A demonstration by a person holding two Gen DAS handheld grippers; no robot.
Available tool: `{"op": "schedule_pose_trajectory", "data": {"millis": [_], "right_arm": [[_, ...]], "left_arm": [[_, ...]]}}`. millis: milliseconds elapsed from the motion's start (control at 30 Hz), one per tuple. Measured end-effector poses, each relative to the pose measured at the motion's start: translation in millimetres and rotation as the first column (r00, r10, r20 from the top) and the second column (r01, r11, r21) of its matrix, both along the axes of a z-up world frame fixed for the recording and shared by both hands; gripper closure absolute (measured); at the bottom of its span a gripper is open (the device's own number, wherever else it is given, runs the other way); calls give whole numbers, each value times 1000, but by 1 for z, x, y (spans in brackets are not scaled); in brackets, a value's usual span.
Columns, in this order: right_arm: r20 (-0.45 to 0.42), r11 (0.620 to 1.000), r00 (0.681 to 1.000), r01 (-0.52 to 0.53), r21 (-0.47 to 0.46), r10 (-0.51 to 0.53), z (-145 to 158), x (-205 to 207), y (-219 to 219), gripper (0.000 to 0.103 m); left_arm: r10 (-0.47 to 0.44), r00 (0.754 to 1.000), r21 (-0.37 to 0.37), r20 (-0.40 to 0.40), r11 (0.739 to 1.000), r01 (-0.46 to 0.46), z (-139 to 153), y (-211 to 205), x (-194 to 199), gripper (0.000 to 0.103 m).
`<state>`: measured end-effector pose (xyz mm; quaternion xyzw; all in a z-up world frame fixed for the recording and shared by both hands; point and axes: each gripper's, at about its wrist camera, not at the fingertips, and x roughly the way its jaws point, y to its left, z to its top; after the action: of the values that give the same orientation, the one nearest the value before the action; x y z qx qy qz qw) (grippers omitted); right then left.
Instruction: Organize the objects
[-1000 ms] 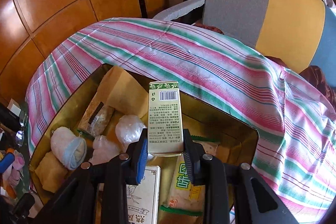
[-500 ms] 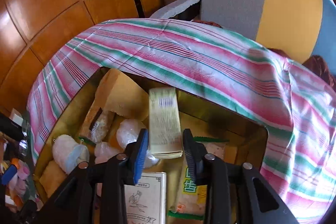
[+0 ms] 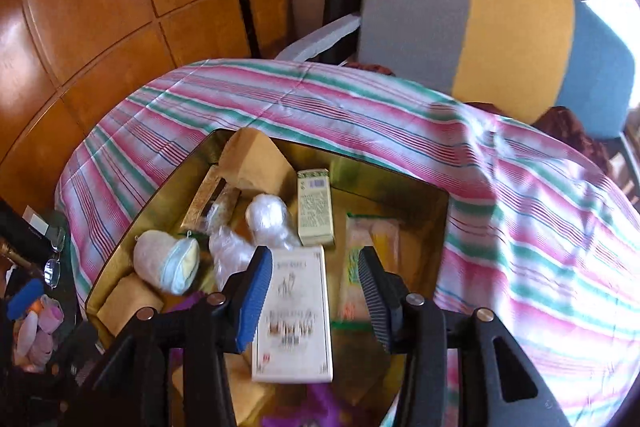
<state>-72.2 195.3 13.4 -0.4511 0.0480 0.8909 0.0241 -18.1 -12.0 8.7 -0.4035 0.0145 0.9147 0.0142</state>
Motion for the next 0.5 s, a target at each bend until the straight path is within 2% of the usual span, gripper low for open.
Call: {"op": "schedule_pose_trajectory", "data": {"millis": [200,500], "right_arm": [[11,994,994,107,19,-108,3,40,-3,52],[19,981,981,192,15,-192,6,77,-2,52]], "left_arm": [[23,997,-15,67,1000,-22,5,-2,0,0],[17,997,-28,76,999,-15,17,2,12,0]]}}
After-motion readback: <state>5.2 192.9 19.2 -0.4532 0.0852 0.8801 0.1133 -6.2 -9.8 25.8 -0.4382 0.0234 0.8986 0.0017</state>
